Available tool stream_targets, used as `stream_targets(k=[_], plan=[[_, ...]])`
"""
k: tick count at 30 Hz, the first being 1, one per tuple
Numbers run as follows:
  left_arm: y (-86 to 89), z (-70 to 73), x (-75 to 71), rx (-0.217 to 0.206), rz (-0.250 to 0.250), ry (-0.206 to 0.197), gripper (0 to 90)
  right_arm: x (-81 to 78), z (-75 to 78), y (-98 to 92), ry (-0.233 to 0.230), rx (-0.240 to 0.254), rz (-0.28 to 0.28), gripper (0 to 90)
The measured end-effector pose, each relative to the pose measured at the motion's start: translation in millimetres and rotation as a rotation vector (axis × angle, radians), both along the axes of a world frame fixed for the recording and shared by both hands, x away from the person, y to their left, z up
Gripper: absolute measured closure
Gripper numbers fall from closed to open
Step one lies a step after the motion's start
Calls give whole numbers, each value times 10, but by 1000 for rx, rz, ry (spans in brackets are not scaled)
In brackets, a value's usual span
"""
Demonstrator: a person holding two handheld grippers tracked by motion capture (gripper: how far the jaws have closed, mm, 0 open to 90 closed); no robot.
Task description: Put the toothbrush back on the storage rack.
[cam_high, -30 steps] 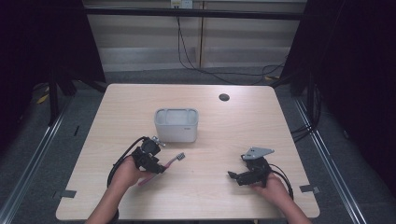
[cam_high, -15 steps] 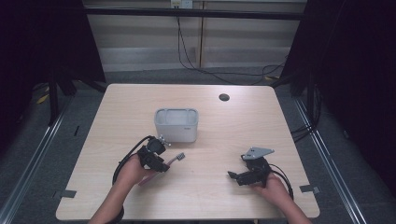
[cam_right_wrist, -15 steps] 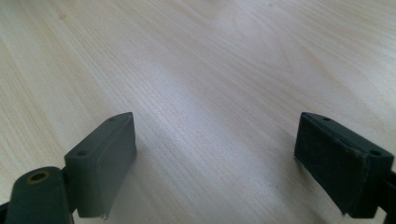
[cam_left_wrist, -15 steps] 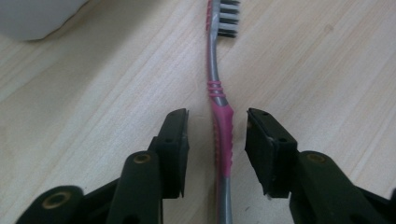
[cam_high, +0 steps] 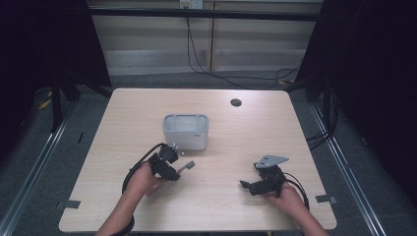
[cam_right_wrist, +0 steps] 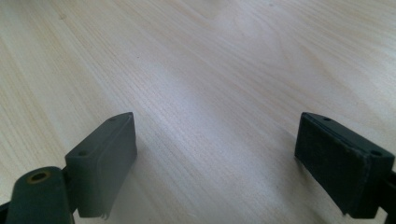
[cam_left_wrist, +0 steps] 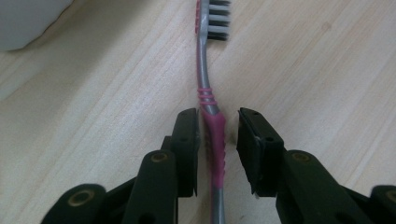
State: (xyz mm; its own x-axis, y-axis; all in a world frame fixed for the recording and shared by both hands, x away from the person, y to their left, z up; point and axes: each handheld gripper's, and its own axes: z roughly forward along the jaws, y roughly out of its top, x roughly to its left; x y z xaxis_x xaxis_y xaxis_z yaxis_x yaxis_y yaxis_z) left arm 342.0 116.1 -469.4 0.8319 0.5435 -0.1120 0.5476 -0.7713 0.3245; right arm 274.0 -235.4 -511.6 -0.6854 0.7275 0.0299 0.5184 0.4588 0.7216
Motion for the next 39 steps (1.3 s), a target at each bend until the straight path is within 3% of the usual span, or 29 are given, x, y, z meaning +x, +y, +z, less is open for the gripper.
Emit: stream_targets(k=[6, 16, 30, 39], plan=[[-28, 2, -10, 26, -18, -21, 780, 1, 0, 0, -1, 0, 1, 122], [-9, 0, -25, 22, 0, -41, 798, 2, -1, -1, -1, 0, 1, 122], [64, 145, -26, -73, 45, -70, 799, 1, 0, 0, 0, 0, 1, 122], [119, 252, -22, -112, 69, -103, 799, 2, 0, -1, -1, 0, 2, 122]])
